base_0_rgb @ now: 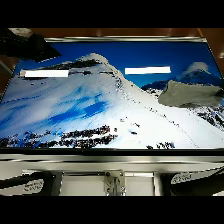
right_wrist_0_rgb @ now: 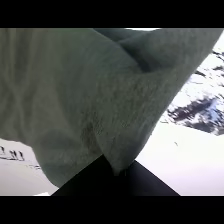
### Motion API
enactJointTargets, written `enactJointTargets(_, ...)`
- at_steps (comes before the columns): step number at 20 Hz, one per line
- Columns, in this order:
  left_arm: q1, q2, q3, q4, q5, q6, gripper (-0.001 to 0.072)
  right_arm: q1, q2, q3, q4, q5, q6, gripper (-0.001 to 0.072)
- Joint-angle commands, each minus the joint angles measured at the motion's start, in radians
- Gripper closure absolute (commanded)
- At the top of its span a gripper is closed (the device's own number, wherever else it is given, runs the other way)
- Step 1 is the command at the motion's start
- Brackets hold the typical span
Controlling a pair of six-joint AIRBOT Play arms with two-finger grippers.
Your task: Fold the shirts.
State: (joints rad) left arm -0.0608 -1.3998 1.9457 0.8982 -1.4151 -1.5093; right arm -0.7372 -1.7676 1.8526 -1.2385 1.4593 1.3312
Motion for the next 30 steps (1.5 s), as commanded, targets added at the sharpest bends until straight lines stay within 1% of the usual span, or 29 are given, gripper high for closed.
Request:
enactJointTargets(1, -0.007, -0.003, 0.000, 0.000, -0.011, -0.007, 0.0670, -0.242, -0.039, -0.042, -0.054, 0.060, 0.039, 0.0651)
enactJointTargets(3, -0.019, -0.008, 0.000, 0.001, -0.011, -0.007, 0.0670, -0.374, -0.033, -0.127, -0.069, 0.096, 0.093, 0.0651)
enactJointTargets(6, -0.051, -0.030, 0.000, 0.001, -0.011, -0.007, 0.0670, -0.524, 0.022, -0.337, -0.011, 0.100, 0.097, 0.0651)
enactJointTargets(8, -0.076, -0.049, 0.000, 0.001, -0.011, -0.007, 0.0670, -0.581, 0.092, -0.489, -0.013, 0.074, 0.096, 0.0651)
enactJointTargets(10, -0.099, -0.065, 0.000, 0.001, -0.011, -0.006, 0.0670, -0.613, 0.167, -0.620, -0.030, 0.034, 0.091, 0.0651)
enactJointTargets(12, -0.116, -0.079, 0.000, 0.001, -0.011, -0.003, 0.0670, -0.621, 0.225, -0.705, -0.083, -0.003, 0.089, 0.0651)
enactJointTargets(14, -0.127, -0.084, 0.000, 0.001, -0.011, -0.003, 0.0670, -0.621, 0.263, -0.755, -0.125, -0.034, 0.090, 0.0651)
enactJointTargets(17, -0.126, -0.084, 0.000, 0.001, -0.011, -0.003, 0.0670, -0.620, 0.275, -0.776, -0.138, -0.064, 0.090, 0.0651)
enactJointTargets(18, -0.126, -0.084, 0.000, 0.001, -0.011, -0.003, 0.0670, -0.620, 0.275, -0.776, -0.140, -0.076, 0.088, 0.0603)
enactJointTargets(19, -0.126, -0.084, 0.000, 0.001, -0.011, -0.002, 0.0670, -0.620, 0.276, -0.774, -0.140, -0.079, 0.077, 0.0386)
enactJointTargets(20, -0.126, -0.084, 0.000, 0.002, -0.011, -0.002, 0.0670, -0.620, 0.276, -0.761, -0.140, -0.062, 0.051, 0.0149)
enactJointTargets(21, -0.126, -0.084, 0.000, 0.005, -0.011, 0.006, 0.0670, -0.620, 0.279, -0.739, -0.151, -0.032, 0.039, 0.0130)
enactJointTargets(22, -0.126, -0.084, 0.000, 0.013, -0.011, 0.021, 0.0670, -0.620, 0.291, -0.703, -0.171, 0.006, 0.046, 0.0130)
enactJointTargets(24, -0.126, -0.084, 0.000, 0.039, -0.011, 0.035, 0.0670, -0.611, 0.345, -0.626, -0.242, 0.058, 0.093, 0.0131)
enactJointTargets(25, -0.126, -0.084, 0.000, 0.060, -0.011, 0.035, 0.0670, -0.604, 0.381, -0.581, -0.251, 0.051, 0.113, 0.0131)
enactJointTargets(27, -0.126, -0.084, 0.000, 0.109, -0.007, 0.035, 0.0670, -0.559, 0.462, -0.472, -0.181, -0.045, 0.111, 0.0132)
enactJointTargets(29, -0.131, -0.087, 0.000, 0.188, 0.013, 0.035, 0.0671, -0.438, 0.542, -0.381, -0.032, -0.217, 0.058, 0.0132)
enactJointTargets(30, -0.142, -0.092, 0.000, 0.272, 0.022, 0.033, 0.0672, -0.351, 0.576, -0.364, 0.030, -0.270, 0.023, 0.0133)
